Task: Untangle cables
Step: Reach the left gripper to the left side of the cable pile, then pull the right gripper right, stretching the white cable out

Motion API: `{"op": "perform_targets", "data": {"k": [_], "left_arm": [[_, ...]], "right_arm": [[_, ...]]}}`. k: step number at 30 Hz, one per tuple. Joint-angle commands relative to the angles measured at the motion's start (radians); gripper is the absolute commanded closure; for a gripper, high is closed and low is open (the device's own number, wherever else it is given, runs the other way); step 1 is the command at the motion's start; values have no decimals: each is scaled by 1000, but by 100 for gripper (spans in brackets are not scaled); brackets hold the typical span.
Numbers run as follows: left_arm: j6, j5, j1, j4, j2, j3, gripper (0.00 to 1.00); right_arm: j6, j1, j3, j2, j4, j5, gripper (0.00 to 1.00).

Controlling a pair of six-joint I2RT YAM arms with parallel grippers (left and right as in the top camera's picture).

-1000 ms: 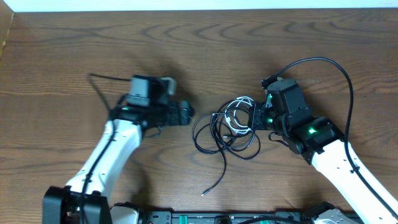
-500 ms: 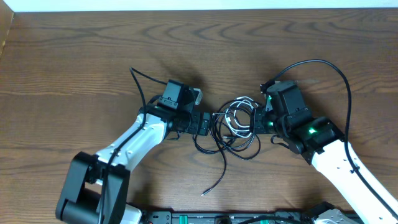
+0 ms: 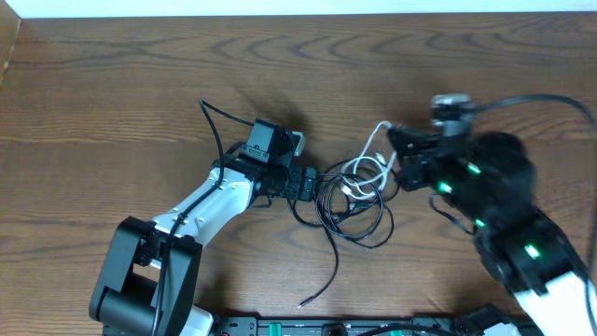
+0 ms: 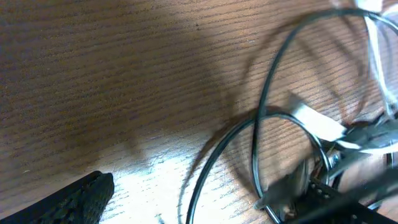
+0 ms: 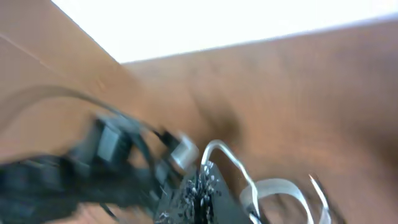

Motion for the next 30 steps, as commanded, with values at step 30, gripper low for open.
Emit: {"op": "perform_targets", "data": {"k": [30], "left_arm": [[11,-62,-2,-3,10,-8,8]], "right_arm": [[-370,-59,34,-290,789,476,99]]}}
